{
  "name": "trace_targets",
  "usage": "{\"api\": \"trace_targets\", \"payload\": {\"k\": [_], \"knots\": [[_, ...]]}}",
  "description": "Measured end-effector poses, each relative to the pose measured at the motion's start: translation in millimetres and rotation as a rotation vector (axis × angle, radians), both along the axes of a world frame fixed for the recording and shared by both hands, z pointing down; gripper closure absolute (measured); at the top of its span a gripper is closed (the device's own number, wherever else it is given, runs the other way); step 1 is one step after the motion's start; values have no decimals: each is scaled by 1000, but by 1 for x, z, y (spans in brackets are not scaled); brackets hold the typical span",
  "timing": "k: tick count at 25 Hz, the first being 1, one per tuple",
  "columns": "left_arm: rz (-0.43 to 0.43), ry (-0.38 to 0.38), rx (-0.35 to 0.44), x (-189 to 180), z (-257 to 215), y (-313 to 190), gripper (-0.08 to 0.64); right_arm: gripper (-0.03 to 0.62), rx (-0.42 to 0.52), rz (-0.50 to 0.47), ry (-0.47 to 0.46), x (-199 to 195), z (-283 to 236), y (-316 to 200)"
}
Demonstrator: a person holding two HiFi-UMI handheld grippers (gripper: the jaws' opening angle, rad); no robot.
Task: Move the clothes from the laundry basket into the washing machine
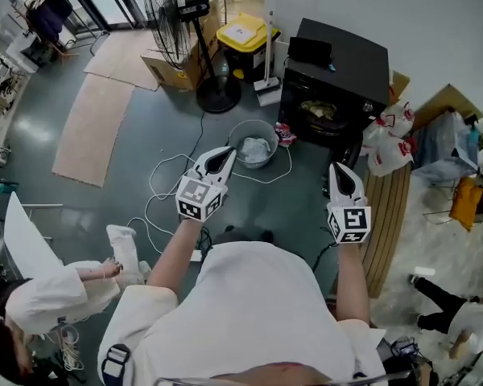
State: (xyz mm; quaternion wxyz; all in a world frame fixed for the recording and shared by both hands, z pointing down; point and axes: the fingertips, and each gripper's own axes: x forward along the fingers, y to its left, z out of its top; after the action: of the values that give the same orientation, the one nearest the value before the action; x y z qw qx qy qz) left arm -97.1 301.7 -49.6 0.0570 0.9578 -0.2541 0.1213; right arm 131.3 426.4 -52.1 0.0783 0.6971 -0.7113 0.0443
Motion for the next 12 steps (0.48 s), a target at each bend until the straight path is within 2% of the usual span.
{"api": "trace_targets", "payload": {"k": [12], "knots": [[-32,-26,-23,17,16,0,554,581,-24,-29,-18,26,18,-8]]}}
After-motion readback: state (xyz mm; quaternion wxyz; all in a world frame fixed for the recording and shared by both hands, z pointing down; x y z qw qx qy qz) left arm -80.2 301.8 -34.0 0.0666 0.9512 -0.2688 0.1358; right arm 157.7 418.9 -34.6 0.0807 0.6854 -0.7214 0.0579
